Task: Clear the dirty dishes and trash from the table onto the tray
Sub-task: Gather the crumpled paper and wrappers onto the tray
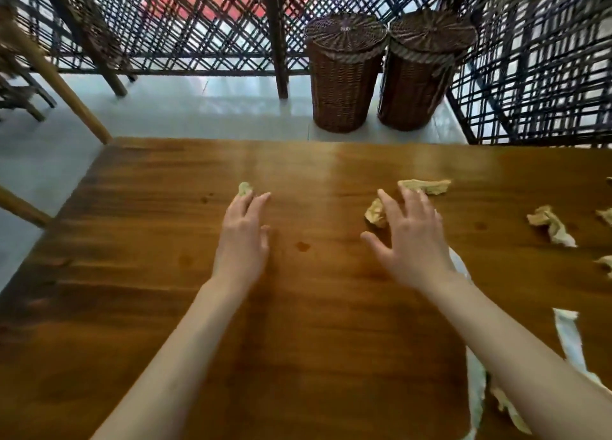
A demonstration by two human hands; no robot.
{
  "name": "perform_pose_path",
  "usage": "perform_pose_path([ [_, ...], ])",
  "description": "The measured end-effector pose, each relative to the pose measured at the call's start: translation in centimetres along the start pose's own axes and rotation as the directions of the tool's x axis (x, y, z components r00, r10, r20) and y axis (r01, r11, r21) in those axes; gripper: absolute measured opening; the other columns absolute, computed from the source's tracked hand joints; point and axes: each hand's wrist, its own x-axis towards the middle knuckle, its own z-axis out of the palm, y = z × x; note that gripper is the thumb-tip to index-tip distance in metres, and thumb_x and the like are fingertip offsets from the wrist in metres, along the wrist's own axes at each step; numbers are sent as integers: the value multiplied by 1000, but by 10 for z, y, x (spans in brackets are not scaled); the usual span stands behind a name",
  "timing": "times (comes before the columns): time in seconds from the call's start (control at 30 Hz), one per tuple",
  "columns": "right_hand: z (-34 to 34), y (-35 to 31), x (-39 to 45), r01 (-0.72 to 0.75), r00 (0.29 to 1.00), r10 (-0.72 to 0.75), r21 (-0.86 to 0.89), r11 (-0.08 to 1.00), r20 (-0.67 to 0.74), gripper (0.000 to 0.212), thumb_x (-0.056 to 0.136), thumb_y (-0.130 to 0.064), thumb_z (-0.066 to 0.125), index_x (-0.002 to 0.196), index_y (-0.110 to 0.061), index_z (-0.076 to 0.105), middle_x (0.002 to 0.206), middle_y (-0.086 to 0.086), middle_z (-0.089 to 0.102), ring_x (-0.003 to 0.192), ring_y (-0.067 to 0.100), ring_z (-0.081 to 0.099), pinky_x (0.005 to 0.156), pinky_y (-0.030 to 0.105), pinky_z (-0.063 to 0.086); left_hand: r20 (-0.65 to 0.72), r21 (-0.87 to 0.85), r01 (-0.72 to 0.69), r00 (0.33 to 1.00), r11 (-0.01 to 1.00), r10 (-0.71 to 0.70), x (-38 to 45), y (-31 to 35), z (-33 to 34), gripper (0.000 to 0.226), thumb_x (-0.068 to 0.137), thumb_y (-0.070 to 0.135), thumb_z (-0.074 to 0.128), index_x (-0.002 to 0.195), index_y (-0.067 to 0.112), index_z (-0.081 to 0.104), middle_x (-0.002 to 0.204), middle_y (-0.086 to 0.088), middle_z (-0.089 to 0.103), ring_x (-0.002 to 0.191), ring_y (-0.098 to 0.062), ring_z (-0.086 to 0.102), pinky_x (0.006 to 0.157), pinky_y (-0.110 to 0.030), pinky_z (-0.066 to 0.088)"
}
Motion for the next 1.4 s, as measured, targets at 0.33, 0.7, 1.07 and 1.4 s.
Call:
perform_pose_path([
  [0.33,21,16,53,-208,957,223,-96,973,186,92,70,-84,22,146,-36,2,156,12,-7,140,42,-7,107,64,2,-47,98,32,999,995,-28,55,-23,26,38,92,-5,43,120,12,61,128,-16,55,119,-32,44,101,-36,38],
  [0.7,9,14,43,-135,989,143,-160,978,40,34,95,-35,38,128,-25,41,122,13,44,109,34,40,88,47,40,-89,52,-63,994,997,68,37,-8,18,30,93,-2,48,112,10,66,110,-11,65,109,-28,51,92,-32,43],
  [1.07,-15,12,8,-71,994,73,23,997,-85,65,78,11,47,134,-21,36,108,11,50,91,28,48,68,37,48,-89,27,-69,993,997,71,14,13,5,32,92,-6,44,113,8,64,104,-15,62,97,-30,56,80,-31,46],
  [1.4,-42,52,-84,-78,981,96,108,991,-168,36,80,10,53,108,-11,53,97,7,59,87,25,53,65,27,38,114,-126,-159,978,979,173,-87,87,20,26,93,-1,41,105,16,57,90,3,43,70,-14,43,62,-22,32],
])
